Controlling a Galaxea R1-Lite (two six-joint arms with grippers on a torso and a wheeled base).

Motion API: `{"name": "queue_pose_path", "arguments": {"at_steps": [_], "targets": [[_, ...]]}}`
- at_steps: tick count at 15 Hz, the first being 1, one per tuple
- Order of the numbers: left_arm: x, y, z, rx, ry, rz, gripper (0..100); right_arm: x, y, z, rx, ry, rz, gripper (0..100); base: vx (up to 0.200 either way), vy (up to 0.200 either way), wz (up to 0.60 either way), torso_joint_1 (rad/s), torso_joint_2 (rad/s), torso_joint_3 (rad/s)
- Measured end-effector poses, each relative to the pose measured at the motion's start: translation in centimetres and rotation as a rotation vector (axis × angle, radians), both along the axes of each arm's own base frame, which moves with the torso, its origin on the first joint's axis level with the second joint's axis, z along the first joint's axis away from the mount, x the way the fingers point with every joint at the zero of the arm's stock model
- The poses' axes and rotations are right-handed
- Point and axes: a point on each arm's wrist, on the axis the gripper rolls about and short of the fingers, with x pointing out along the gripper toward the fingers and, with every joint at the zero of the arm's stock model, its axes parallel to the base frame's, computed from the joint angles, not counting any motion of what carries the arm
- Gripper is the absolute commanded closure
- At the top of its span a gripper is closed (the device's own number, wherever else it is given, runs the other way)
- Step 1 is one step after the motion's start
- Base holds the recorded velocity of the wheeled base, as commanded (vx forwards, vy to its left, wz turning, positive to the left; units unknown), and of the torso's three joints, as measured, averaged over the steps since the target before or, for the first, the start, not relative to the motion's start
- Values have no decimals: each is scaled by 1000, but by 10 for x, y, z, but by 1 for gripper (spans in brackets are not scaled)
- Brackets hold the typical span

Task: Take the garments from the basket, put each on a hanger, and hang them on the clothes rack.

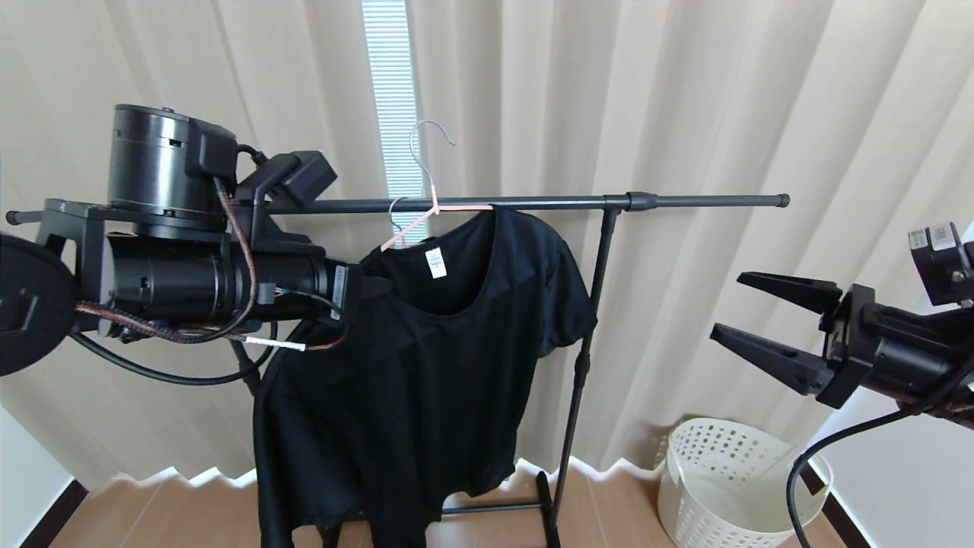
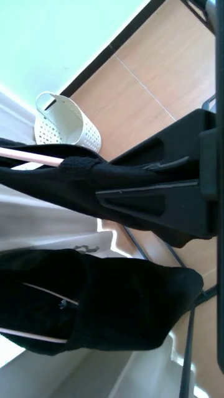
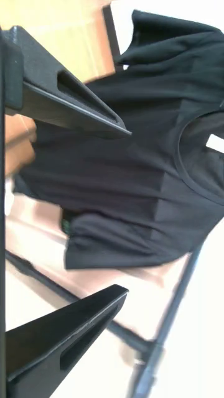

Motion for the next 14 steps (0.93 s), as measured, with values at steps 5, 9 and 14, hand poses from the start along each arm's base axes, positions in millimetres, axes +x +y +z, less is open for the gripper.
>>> {"name": "queue_pose_path", "arguments": {"at_steps": [5,9,14], "targets": [[31,-21,-10,55,5,130,100,-14,29,43,7,-46,-161,0,0,0,0,0,0,0],[48,-43,-24,78,23,157,100,-20,30,50,14,-78,-152,0,0,0,0,0,0,0],[71,-58,-40,91,44,192,100,-22,30,51,13,-84,-151,0,0,0,0,0,0,0]]}}
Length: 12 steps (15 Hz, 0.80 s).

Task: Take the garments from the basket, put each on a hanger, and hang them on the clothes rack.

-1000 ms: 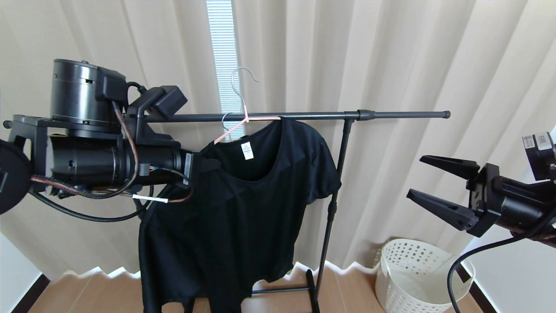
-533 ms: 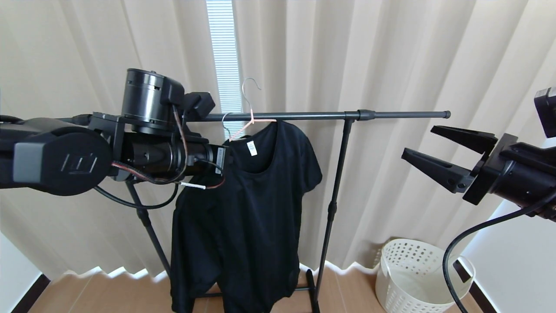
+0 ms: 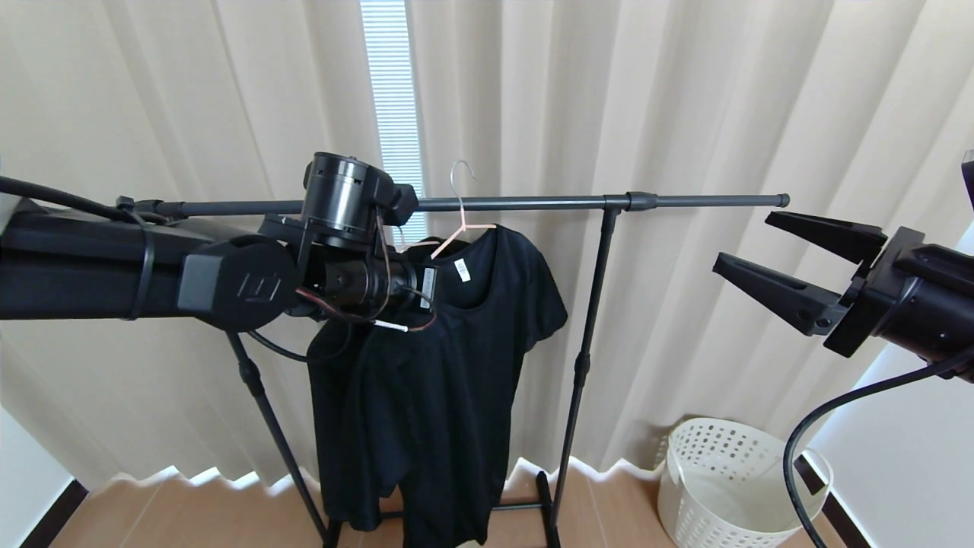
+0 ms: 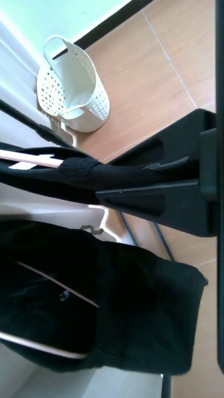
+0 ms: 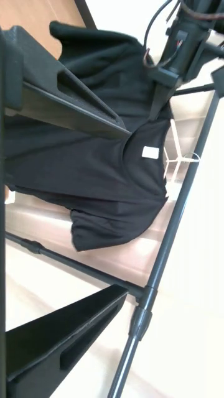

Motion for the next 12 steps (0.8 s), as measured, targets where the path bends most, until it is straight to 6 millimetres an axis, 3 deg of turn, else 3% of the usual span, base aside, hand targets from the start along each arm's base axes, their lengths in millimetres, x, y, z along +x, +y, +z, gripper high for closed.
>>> {"name": "queue_pose_path", "arguments": {"at_steps": [12], "targets": [[64,-28,-28,-2,-30,70,100,2,0,-2,-4,7,-2,0,0,0,0,0,0,0]]}}
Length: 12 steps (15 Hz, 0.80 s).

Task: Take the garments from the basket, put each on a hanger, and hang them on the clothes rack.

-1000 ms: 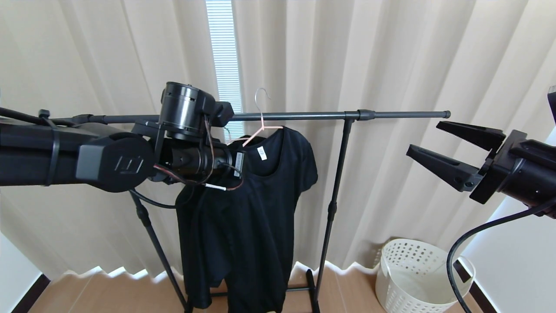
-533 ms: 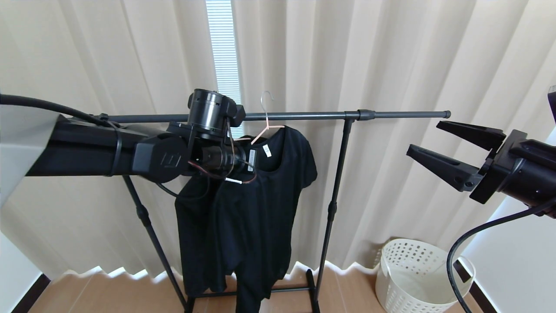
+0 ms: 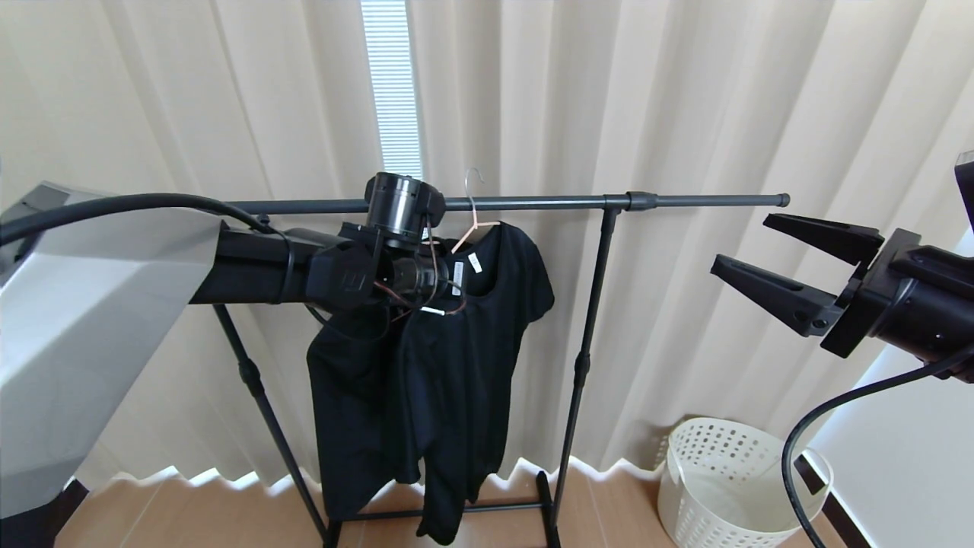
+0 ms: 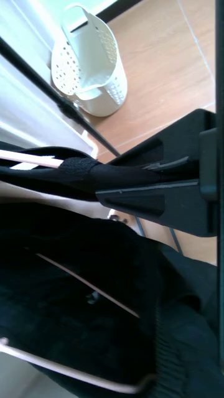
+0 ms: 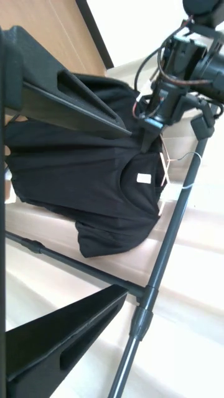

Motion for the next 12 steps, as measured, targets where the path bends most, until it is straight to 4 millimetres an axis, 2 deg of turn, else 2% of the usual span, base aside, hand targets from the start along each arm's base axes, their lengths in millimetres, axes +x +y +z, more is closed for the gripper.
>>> {"name": "queue_pose_path", "arguments": {"at_steps": [6,12], "targets": [[9,-2,-24,17,50,8,100,1,0,-1,-13,-2,0,0,0,0,0,0,0,0],[6,-2,-31,28,70,5,100,4,1,-5,-28,5,-1,0,0,0,0,0,0,0]]}}
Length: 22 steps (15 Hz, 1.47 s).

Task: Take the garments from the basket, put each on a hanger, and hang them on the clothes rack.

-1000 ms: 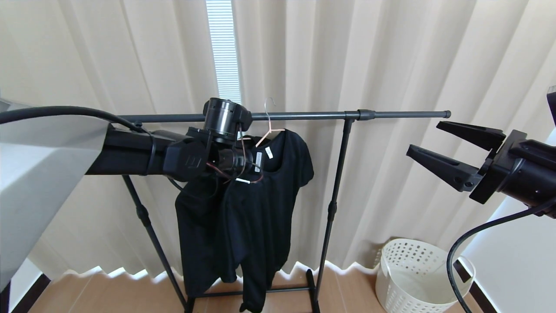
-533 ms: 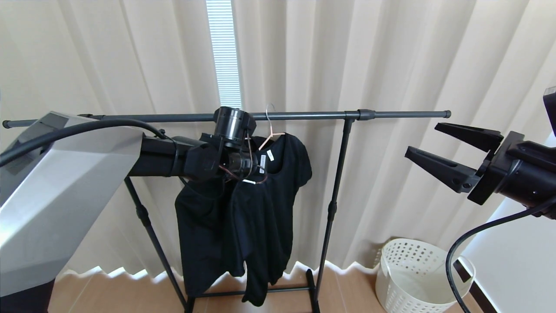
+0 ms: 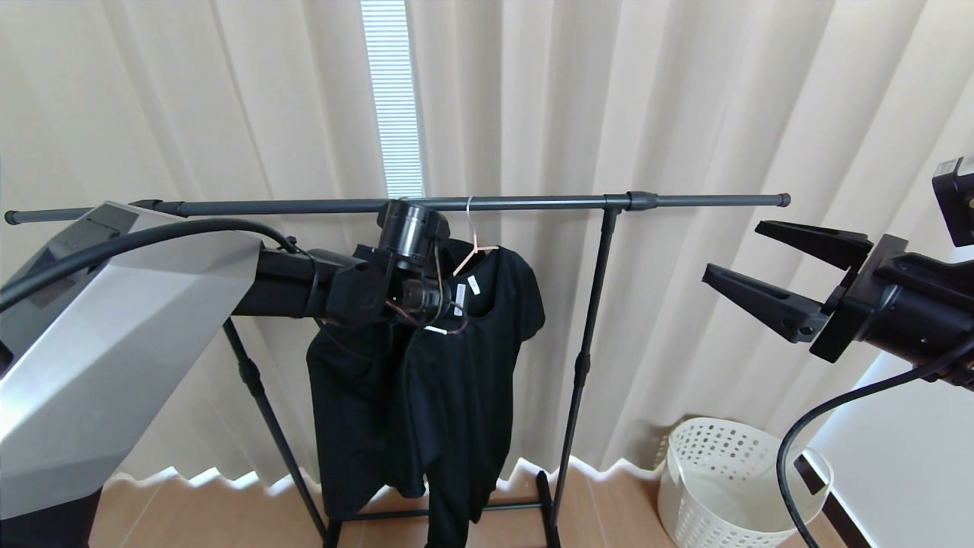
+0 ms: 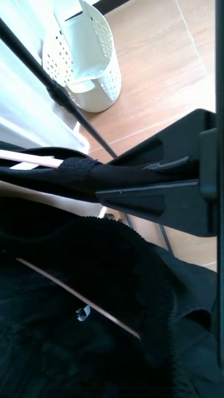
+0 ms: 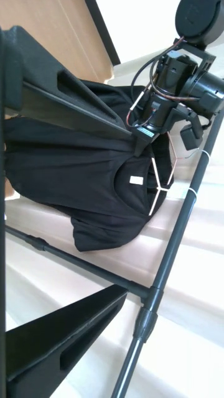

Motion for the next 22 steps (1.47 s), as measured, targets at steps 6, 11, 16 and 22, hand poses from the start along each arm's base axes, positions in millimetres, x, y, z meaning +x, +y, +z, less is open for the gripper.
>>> {"name": "queue_pose_path", "arguments": {"at_steps": [6,11,16,22], "targets": [[-4,2,2,1,3,-5,0,1,0,-1,-1,5,0,0,0,0,0,0,0,0],[-6,3,7,-6,-3,-7,0,4,1,-3,-4,15,0,0,0,0,0,0,0,0],[-9,5,22,-56,-83,-21,0,4,1,-4,-4,15,0,0,0,0,0,0,0,0],[-44,22,49,-80,-127,-23,0,-4,-1,0,5,-3,6,0,0,0,0,0,0,0]]}}
